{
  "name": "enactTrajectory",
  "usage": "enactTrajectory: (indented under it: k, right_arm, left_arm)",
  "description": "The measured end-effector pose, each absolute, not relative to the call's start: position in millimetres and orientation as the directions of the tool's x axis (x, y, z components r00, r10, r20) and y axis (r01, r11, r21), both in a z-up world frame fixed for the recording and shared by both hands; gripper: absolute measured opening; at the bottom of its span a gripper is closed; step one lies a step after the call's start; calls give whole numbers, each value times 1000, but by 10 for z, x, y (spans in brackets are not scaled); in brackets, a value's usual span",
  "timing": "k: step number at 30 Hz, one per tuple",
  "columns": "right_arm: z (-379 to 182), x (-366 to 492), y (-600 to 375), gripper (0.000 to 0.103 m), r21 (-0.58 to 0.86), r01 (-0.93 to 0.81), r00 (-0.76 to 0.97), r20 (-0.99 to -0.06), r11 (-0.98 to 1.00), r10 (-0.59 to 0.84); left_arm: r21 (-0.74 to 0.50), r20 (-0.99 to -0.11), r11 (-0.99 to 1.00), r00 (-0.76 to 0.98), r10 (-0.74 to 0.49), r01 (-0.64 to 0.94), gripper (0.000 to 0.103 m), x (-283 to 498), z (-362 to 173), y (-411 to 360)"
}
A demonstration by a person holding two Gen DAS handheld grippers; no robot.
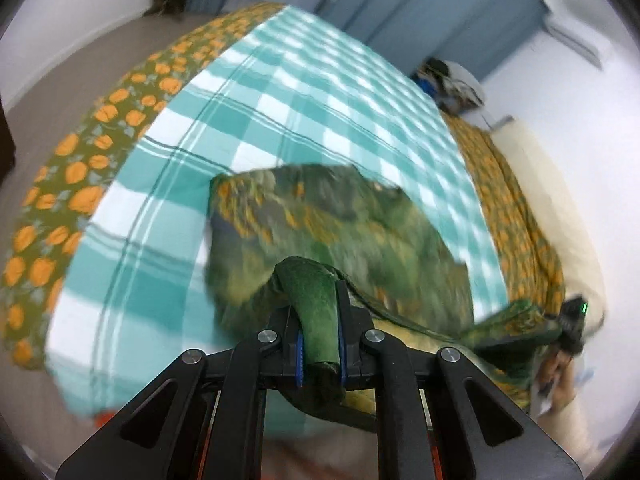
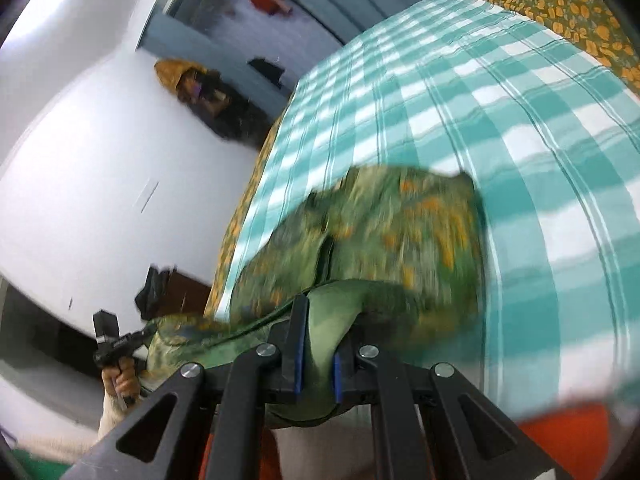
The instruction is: Fold large clothes
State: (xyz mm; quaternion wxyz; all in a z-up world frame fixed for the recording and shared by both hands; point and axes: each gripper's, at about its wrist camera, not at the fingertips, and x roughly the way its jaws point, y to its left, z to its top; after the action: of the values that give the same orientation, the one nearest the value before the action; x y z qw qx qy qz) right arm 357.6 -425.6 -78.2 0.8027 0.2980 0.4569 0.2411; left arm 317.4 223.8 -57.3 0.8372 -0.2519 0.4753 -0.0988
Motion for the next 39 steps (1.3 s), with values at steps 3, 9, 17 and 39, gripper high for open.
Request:
enactTrajectory:
  k: [3,9,17,39]
  right_arm:
    - [-1126,4050,-4175,10,674,-60,474,-630,737,615]
    - [-1920,4586,-4191,11,656,113,461,-700,747,545]
    - [-2084,4608,-4387,68,839,209,514,-531,502,674]
    - [-1523,4670,-3356,12,118,-185,492,-848,976,196]
  left_arm:
    - [-495,-770,860,524,-365,-128,11,3654,-880,2187]
    - [-359,-840,911,497,-220,-204,43,4202,-1377,1978]
    - [-453,-771,886,543,-333,-99,86,4044,-1181,2056]
    - [-229,-859,970,485,-164,-77,7,4072,-1311,1758]
